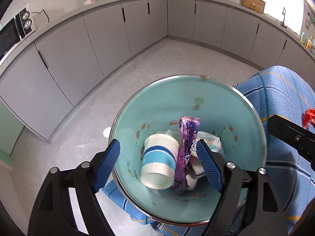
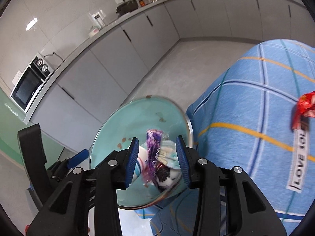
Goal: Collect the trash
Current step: 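Open both tools to drop the cup and purple wrapper into the bin, then move both open tools back over the red bags on the table, then grasp the red-blue wrapper with the left tool while the right tool grasps the red bag, then carry the wrapper in the left tool and red bag in the right tool over the bin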
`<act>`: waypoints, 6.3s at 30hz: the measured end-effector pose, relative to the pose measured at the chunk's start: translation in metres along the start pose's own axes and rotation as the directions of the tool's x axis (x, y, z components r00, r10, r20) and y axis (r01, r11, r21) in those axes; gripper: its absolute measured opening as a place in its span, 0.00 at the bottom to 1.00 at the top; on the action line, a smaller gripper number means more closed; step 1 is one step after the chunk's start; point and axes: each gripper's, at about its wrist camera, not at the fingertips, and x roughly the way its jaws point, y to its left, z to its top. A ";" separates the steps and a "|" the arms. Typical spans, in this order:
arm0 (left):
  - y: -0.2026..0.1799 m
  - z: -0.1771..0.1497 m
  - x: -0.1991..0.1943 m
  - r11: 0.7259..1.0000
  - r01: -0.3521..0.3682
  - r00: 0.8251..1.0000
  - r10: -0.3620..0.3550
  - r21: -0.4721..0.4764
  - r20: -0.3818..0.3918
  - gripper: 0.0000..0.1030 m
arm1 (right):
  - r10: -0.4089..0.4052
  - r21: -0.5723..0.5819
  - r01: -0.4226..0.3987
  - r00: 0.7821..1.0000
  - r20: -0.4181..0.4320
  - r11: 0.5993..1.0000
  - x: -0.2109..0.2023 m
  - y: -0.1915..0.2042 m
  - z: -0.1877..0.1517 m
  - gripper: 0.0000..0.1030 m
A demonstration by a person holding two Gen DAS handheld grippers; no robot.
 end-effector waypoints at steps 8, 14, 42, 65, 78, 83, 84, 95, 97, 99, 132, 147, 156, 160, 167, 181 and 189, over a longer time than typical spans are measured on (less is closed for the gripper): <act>-0.027 0.010 -0.039 1.000 0.003 0.996 -0.006 0.031 0.086 0.90 | -0.105 0.000 0.106 0.983 0.150 0.994 -0.054 -0.029 -0.003 0.48; -0.063 0.013 -0.057 0.997 0.024 0.993 -0.033 0.078 0.116 0.94 | -0.166 0.046 0.160 0.967 0.191 0.986 -0.085 -0.063 -0.012 0.52; -0.224 0.002 -0.080 0.939 0.191 0.970 -0.224 0.287 0.089 0.94 | -0.384 0.265 0.321 0.893 0.236 0.909 -0.178 -0.198 -0.045 0.60; -0.275 0.002 -0.056 0.906 0.290 0.952 -0.307 0.308 0.007 0.83 | -0.431 0.305 0.361 0.879 0.206 0.882 -0.184 -0.247 -0.046 0.52; -0.312 0.024 -0.044 0.885 0.281 0.948 -0.315 0.372 0.034 0.82 | -0.427 0.331 0.351 0.884 0.193 0.876 -0.185 -0.266 -0.046 0.52; -0.327 0.029 -0.029 0.875 0.260 0.954 -0.299 0.408 0.032 0.80 | -0.429 0.326 0.356 0.884 0.186 0.876 -0.185 -0.273 -0.040 0.52; -0.328 0.029 -0.026 0.874 0.263 0.954 -0.300 0.408 0.027 0.73 | -0.429 0.323 0.358 0.884 0.186 0.876 -0.184 -0.273 -0.038 0.52; -0.331 0.025 -0.009 0.848 0.335 0.935 -0.353 0.411 -0.034 0.35 | -0.366 0.180 0.338 0.918 0.155 0.924 -0.165 -0.277 0.002 0.52; -0.329 0.024 -0.011 0.841 0.339 0.932 -0.360 0.422 -0.032 0.31 | -0.362 0.152 0.341 0.921 0.146 0.928 -0.161 -0.280 0.009 0.52; -0.323 0.024 -0.015 0.842 0.341 0.931 -0.363 0.418 -0.029 0.28 | -0.355 0.133 0.337 0.924 0.143 0.932 -0.157 -0.282 0.016 0.52; -0.245 0.011 -0.072 0.935 0.256 0.948 -0.293 0.246 0.126 0.26 | -0.318 0.167 0.289 0.930 0.186 0.943 -0.170 -0.212 -0.017 0.28; -0.161 0.006 -0.101 0.971 0.195 0.956 -0.220 0.138 0.193 0.26 | -0.228 0.100 0.211 0.949 0.219 0.972 -0.156 -0.134 -0.021 0.28; -0.106 0.004 -0.108 0.986 0.155 0.963 -0.164 0.060 0.214 0.26 | -0.160 0.036 0.156 0.965 0.209 0.987 -0.135 -0.085 -0.022 0.28; -0.082 0.003 -0.109 0.991 0.132 0.965 -0.136 0.030 0.222 0.26 | -0.134 0.008 0.136 0.969 0.205 0.991 -0.127 -0.066 -0.020 0.28; -0.048 0.001 -0.106 0.995 0.098 0.971 -0.091 -0.021 0.219 0.26 | -0.094 -0.040 0.103 0.977 0.190 0.994 -0.110 -0.035 -0.019 0.28; -0.005 -0.003 -0.101 0.994 0.054 0.977 -0.034 -0.092 0.211 0.26 | -0.023 -0.110 0.040 0.987 0.156 0.993 -0.083 0.015 -0.024 0.28; 0.010 -0.004 -0.100 0.992 0.037 0.977 -0.010 -0.124 0.212 0.26 | -0.004 -0.127 0.023 0.989 0.148 0.992 -0.076 0.028 -0.024 0.28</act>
